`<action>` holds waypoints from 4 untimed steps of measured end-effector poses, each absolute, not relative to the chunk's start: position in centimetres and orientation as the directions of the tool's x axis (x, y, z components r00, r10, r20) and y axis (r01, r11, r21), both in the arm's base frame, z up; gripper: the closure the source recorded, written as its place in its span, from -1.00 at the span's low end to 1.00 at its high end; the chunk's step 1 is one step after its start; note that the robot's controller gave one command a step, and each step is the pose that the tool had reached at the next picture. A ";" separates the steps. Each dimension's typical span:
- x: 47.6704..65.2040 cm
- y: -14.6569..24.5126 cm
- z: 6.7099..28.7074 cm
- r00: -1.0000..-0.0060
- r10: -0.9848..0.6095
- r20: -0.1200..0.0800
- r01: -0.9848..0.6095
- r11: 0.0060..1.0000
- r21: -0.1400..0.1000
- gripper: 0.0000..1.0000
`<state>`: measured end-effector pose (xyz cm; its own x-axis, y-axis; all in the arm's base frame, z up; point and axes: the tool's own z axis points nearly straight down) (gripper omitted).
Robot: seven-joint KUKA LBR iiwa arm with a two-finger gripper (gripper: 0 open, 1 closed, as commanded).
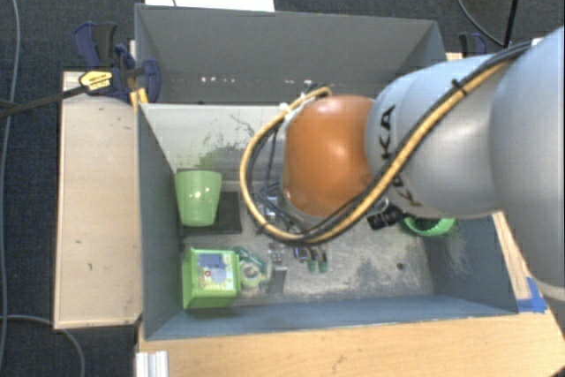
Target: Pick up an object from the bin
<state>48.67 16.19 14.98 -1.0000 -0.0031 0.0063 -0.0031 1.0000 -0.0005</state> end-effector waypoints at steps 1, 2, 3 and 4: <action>48.9 16.1 15.4 -1.000 0.003 -0.002 0.003 1.000 0.001 -1.00; 48.7 19.6 11.5 -0.997 -0.075 -0.003 -0.075 0.997 0.001 -1.00; 48.0 21.9 11.2 -0.948 -0.317 0.002 -0.317 0.948 0.000 -1.00; 47.9 23.5 12.3 -0.956 -0.294 -0.003 -0.294 0.956 -0.002 -1.00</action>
Offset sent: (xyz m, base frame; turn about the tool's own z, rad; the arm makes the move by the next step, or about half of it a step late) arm -0.0072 0.0719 -0.0798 -0.1605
